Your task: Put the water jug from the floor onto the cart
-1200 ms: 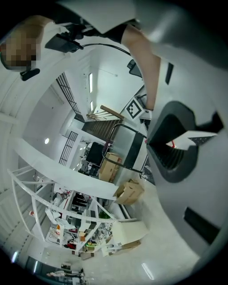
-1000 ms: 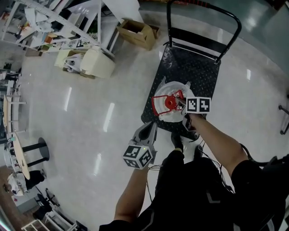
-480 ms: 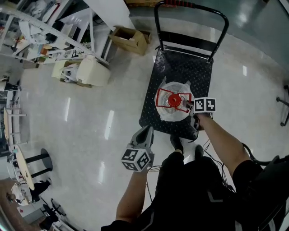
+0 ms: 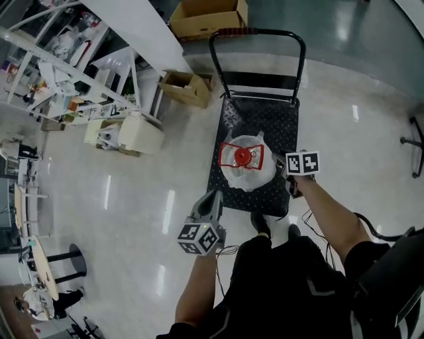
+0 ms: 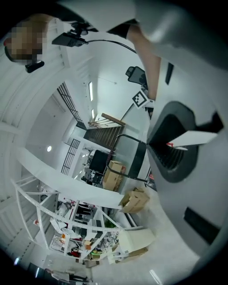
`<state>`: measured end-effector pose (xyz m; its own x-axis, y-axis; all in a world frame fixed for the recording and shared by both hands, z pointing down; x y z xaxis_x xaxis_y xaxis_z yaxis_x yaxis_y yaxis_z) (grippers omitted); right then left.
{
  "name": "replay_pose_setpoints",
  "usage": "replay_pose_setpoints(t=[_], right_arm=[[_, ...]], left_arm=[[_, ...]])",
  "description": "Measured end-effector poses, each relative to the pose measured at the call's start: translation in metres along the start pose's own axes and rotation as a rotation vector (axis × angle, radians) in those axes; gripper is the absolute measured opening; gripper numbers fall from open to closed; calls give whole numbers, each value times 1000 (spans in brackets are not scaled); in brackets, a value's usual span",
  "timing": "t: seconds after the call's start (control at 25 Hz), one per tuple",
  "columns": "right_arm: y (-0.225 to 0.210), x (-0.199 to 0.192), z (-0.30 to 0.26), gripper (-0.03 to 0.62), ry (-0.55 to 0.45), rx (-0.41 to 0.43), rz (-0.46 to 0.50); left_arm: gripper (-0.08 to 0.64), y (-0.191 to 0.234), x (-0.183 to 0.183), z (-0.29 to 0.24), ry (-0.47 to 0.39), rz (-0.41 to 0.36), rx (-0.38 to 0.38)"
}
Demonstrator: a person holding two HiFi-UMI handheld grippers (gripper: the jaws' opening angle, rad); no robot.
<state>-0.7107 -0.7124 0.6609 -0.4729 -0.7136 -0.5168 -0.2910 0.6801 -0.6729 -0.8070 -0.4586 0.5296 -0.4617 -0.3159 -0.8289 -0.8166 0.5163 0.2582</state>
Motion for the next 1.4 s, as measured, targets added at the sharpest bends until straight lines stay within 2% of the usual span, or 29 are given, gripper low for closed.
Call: replay_pose_setpoints(t=[0.12, 0.24, 0.36, 0.4, 0.44, 0.52, 0.68, 0.84, 0.92, 1.12, 1.4], right_arm=[[24, 18, 51, 135, -52, 22, 91], [49, 49, 108, 135, -175, 66, 163], [71, 71, 162, 125, -270, 92, 221], [77, 76, 180, 90, -291, 94, 254], [83, 79, 197, 20, -306, 92, 294], [92, 81, 229, 2, -317, 88, 362], [98, 76, 277, 2, -341, 81, 403], [96, 67, 313, 2, -367, 59, 446], [96, 59, 330, 2, -372, 53, 476], [93, 38, 358, 2, -370, 43, 516], [101, -2, 382, 2, -394, 13, 460]], left_arm=[[-9, -24, 16, 3, -42, -10, -40], [-9, -58, 38, 1, -88, -34, -100], [-9, -98, 54, 5, -126, -100, -186], [-9, -113, 57, 8, -141, -130, -207], [-9, -129, 59, 11, -157, -159, -223], [-9, -160, 64, 19, -187, -208, -255], [-9, -215, 71, 36, -224, -255, -313], [-9, -253, 70, 53, -247, -331, -322], [-9, -267, 66, 65, -258, -336, -320], [-9, -287, 46, 85, -229, -330, -310], [-9, -298, 23, 127, -197, -361, -352]])
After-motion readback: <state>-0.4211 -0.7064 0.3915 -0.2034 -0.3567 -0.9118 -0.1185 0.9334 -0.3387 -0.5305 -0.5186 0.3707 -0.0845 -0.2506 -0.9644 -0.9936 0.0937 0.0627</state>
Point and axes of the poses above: the fingertips, and each gripper's own axes: z backward along the fingers, y to its left, x out of its top, the point moved 3 cm from there along z, backward along the fingers, and after that the axes turned 13 degrees about x, right-handed, at the moved point
